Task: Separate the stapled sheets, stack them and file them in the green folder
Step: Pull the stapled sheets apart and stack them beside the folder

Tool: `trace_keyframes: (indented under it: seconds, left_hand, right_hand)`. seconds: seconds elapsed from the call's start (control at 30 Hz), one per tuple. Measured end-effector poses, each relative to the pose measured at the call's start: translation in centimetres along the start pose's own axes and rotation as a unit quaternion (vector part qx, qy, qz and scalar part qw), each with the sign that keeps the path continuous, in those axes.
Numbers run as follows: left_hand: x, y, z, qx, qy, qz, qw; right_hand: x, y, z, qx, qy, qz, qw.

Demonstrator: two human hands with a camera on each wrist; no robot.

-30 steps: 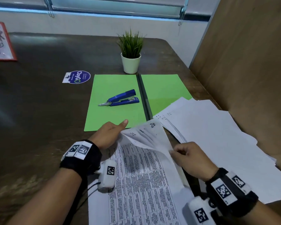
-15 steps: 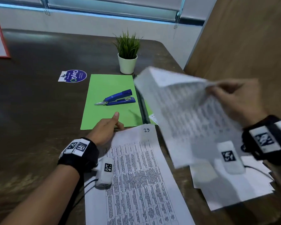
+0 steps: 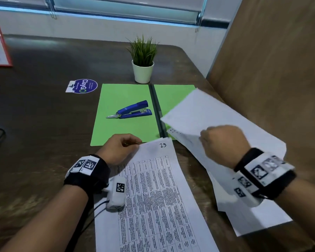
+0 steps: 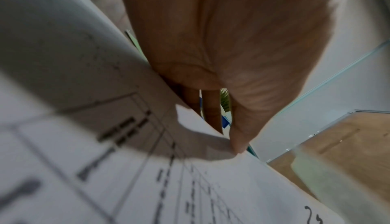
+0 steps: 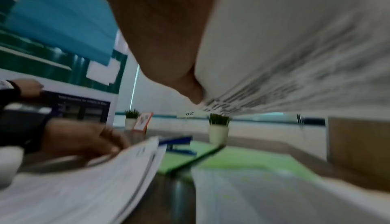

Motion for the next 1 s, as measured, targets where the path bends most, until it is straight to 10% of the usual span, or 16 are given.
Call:
trace_keyframes:
  seconds: [0.23, 0.4, 0.57, 1.0]
  left_hand:
    - [-0.1, -0.3, 0.3, 0.016, 0.011, 0.004, 1.0]
    - [-0.4, -0.1, 0.8, 0.008, 0.006, 0.017, 1.0]
    - [-0.6, 0.9, 0.4, -0.014, -0.007, -0.015, 1.0]
    - [0.6, 2.5, -0.5, -0.055, 0.018, -0.071, 0.996]
  right_hand:
    - [2.6, 8.3, -0.3, -0.178, 0.099, 0.0, 0.979]
    - [0.5, 5.8, 0.0, -0.041, 0.11, 0.186, 0.976]
    - [-3.9, 8.4, -0.8, -0.047, 0.118, 0.487, 0.864]
    - [-3.9, 13.2, -1.6, -0.063, 0.188, 0.611, 0.767]
Point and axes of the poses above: each hand's wrist, its own z-axis towards the middle knuckle, its own y-axis out of the palm, x = y × z, the point moved 10 cm from there along z, towards the middle knuckle, and after that the axes turned 2 degrees about z, right-handed, at the moved point
